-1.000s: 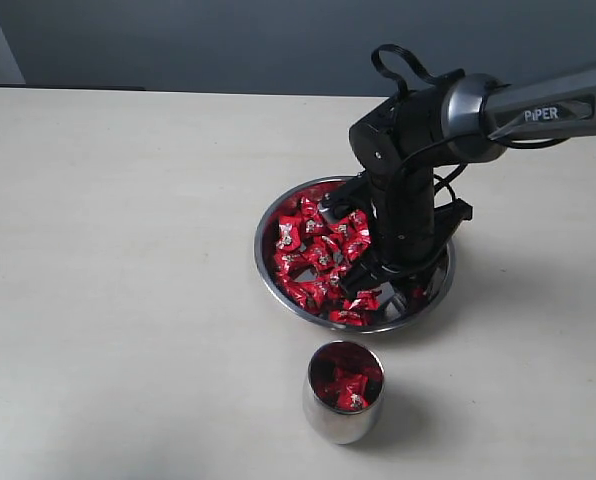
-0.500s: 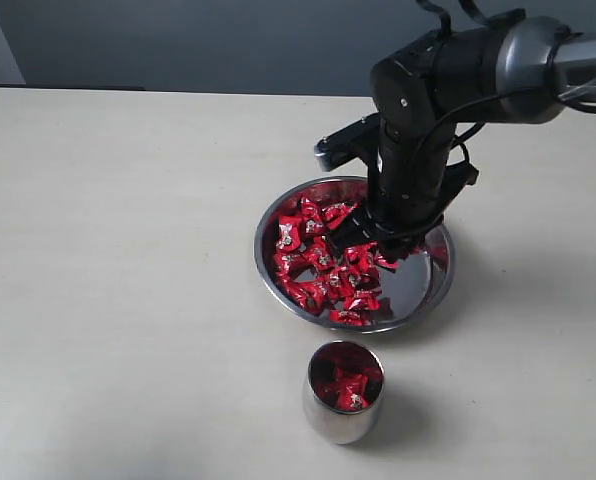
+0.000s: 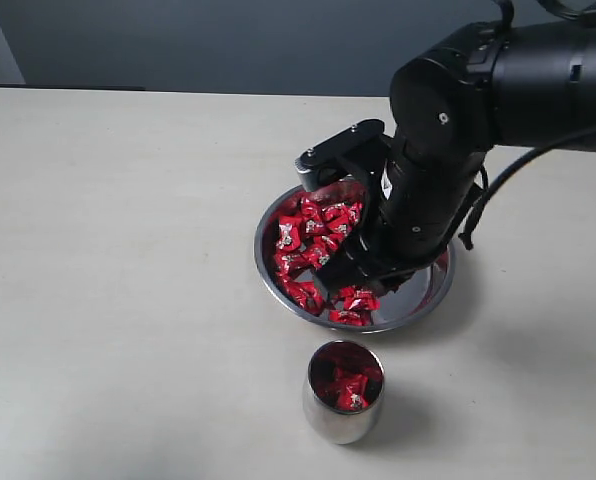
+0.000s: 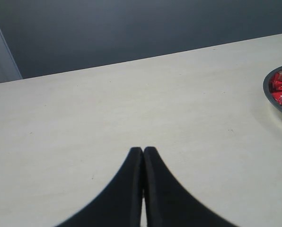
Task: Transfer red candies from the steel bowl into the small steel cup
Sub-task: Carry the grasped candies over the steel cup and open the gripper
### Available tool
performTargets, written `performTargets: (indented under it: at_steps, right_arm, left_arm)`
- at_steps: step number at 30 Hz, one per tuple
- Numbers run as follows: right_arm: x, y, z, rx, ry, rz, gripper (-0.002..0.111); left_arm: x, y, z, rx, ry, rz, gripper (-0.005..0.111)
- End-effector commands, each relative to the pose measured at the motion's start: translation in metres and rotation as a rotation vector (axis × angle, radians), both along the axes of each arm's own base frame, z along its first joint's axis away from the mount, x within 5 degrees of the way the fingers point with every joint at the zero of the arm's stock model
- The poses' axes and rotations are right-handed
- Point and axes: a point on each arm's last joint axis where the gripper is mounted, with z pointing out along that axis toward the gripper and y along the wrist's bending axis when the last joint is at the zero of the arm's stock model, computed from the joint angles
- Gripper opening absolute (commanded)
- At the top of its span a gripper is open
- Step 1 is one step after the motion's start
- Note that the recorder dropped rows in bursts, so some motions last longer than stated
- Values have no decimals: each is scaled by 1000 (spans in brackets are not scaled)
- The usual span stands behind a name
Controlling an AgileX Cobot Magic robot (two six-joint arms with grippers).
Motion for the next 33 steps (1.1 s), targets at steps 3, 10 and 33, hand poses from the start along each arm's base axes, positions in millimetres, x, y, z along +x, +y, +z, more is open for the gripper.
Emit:
performTargets:
  at_steps: [3, 10, 33]
  right_arm:
    - [-30, 10, 23, 68, -10, 57, 2]
    - [-59, 30, 20, 75, 43, 166, 2]
    - [-67, 27, 7, 64, 72, 166, 23]
  left_arm:
    - [0, 0, -1, -4, -6, 3, 0]
    - [0, 0, -1, -4, -6, 3, 0]
    - [0, 0, -1, -4, -6, 3, 0]
